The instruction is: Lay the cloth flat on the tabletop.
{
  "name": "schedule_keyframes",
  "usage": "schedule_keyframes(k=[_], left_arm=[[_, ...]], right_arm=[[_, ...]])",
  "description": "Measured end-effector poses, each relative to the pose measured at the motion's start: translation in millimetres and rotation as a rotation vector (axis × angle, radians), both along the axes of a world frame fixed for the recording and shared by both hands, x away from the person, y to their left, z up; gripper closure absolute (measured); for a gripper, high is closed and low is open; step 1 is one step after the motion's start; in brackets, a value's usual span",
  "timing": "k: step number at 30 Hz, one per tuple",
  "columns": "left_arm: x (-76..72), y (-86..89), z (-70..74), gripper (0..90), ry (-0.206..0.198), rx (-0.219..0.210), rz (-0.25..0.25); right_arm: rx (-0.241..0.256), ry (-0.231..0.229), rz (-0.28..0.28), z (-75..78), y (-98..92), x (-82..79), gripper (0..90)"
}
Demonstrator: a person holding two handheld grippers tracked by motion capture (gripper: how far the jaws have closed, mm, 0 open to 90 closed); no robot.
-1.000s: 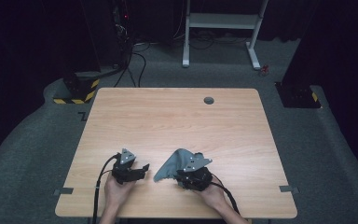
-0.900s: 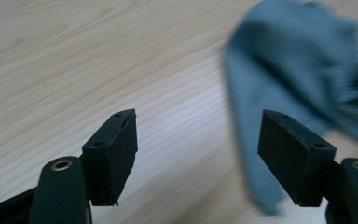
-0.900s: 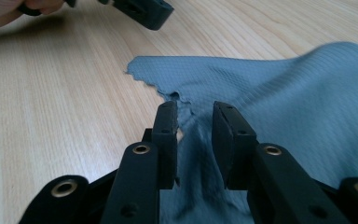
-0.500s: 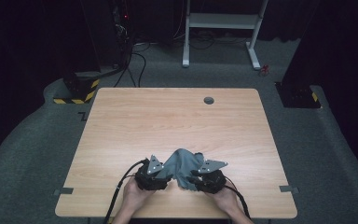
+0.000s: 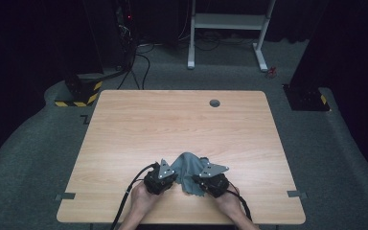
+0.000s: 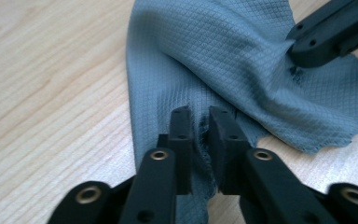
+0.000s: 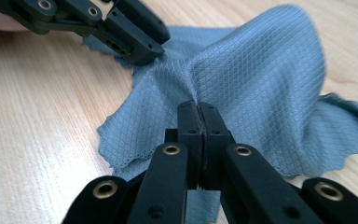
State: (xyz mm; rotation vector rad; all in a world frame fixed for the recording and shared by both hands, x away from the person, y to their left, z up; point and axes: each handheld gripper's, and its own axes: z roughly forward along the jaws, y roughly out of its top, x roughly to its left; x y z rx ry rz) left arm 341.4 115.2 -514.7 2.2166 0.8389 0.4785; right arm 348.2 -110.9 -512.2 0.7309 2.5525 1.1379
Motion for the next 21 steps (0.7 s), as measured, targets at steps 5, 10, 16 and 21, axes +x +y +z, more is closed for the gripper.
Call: schedule_keyframes(k=[5, 10, 16, 21], left_arm=[[-1.0, 7.0, 7.0, 85.4, -0.007, -0.044, 0.006], [1.7, 17.2, 12.4, 88.9, -0.016, -0.078, 0.051], [11.0, 35.4, 12.7, 89.0, 0.003, -0.092, 0.158], [14.7, 40.5, 11.0, 78.4, 0.038, -0.099, 0.202]], right_arm=[[0.046, 0.001, -0.022, 9.2, -9.7, 4.5, 89.1], [0.07, -0.025, -0.06, 24.4, -19.9, 13.7, 89.1], [0.087, -0.02, -0.155, 32.2, -34.5, 38.5, 89.2], [0.061, 0.009, -0.177, 27.1, -36.2, 47.1, 89.1]])
